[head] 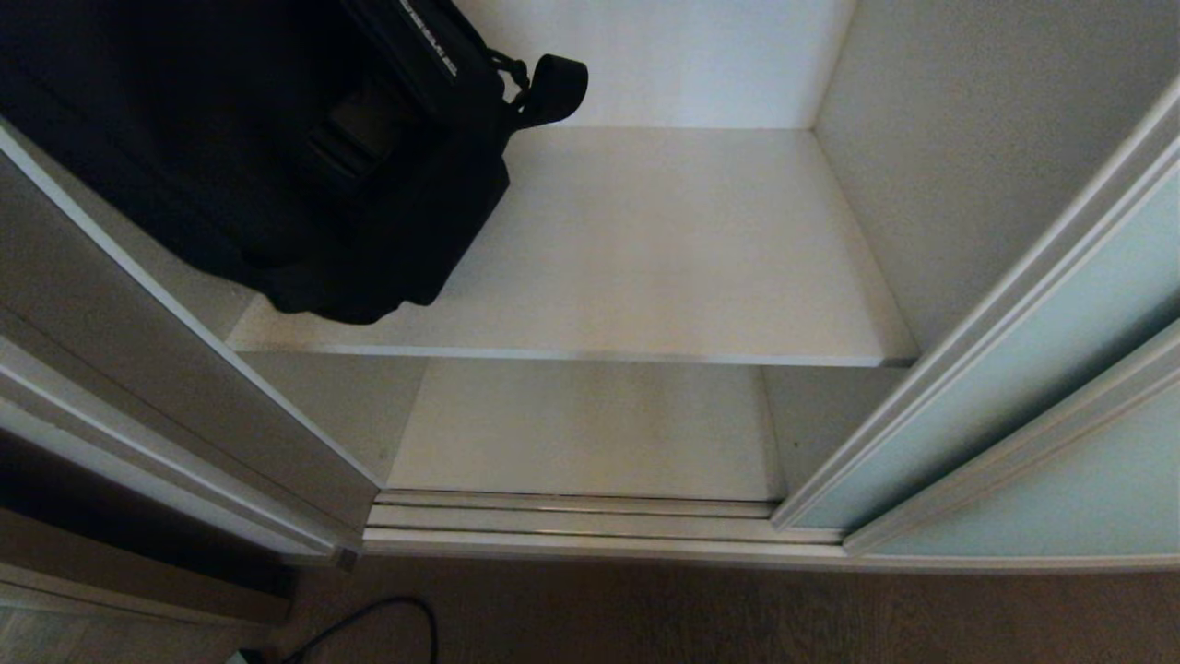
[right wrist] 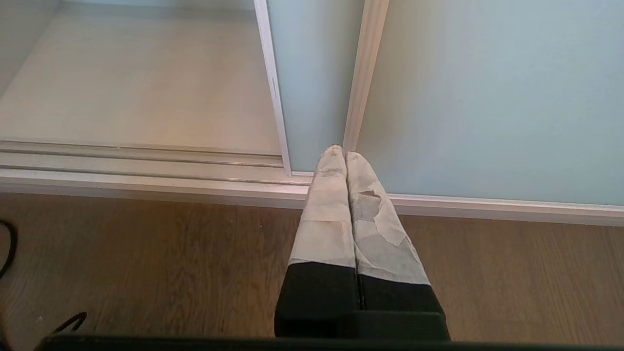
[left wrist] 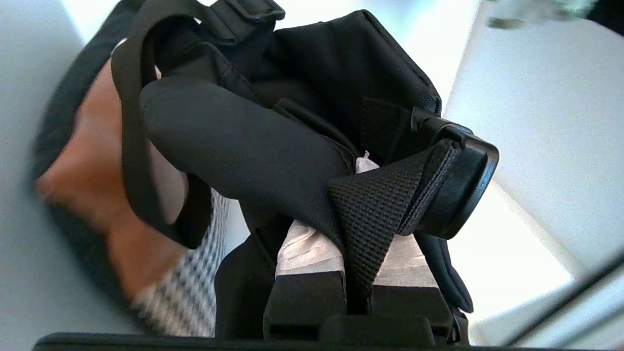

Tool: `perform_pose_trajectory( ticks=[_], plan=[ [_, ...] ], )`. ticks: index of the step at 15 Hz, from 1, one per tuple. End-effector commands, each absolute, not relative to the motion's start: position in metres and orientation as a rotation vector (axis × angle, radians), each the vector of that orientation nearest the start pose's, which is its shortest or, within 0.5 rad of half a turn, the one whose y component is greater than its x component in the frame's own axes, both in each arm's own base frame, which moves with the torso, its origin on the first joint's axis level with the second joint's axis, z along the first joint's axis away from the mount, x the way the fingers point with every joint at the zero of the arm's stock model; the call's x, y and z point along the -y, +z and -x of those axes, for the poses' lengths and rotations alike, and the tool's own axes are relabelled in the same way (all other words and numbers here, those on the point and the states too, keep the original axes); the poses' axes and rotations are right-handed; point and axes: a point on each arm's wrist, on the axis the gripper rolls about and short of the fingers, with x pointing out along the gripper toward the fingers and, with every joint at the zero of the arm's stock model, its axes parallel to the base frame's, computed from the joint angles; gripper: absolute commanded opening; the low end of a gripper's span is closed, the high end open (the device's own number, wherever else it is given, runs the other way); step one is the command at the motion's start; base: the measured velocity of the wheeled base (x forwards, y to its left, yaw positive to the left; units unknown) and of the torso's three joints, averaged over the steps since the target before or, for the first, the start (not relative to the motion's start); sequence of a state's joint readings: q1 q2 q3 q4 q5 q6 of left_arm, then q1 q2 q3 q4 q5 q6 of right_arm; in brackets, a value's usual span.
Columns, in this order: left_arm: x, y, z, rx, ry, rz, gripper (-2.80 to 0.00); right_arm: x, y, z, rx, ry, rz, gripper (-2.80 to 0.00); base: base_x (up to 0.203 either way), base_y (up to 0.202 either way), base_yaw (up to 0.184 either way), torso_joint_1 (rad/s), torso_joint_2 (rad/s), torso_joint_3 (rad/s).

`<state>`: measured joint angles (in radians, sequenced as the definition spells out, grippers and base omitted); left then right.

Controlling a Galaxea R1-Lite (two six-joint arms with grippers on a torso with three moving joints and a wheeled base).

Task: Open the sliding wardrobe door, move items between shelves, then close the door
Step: Place the bag on the higher shelf

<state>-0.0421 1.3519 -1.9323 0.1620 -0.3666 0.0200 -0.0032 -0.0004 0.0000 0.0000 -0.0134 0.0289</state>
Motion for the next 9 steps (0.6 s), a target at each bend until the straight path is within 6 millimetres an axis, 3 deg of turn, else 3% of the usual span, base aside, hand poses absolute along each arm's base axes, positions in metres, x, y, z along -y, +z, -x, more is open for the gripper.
perform_pose_trajectory(
  ticks=[1,9],
  plan=[
    [0.018,0.482,-0.190,0.390,-0.411,-0.078,-2.80,0.000,0.075,0.023,-0.001,-0.017,-0.029,-2.80,0.000,0.000,0.000,0.000,0.00,0.000],
    [0.048,0.446,-0.299,0.455,-0.447,-0.061,-2.80,0.000,0.075,0.023,0.000,-0.017,-0.029,-2.80,0.000,0.000,0.000,0.000,0.00,0.000]
  ],
)
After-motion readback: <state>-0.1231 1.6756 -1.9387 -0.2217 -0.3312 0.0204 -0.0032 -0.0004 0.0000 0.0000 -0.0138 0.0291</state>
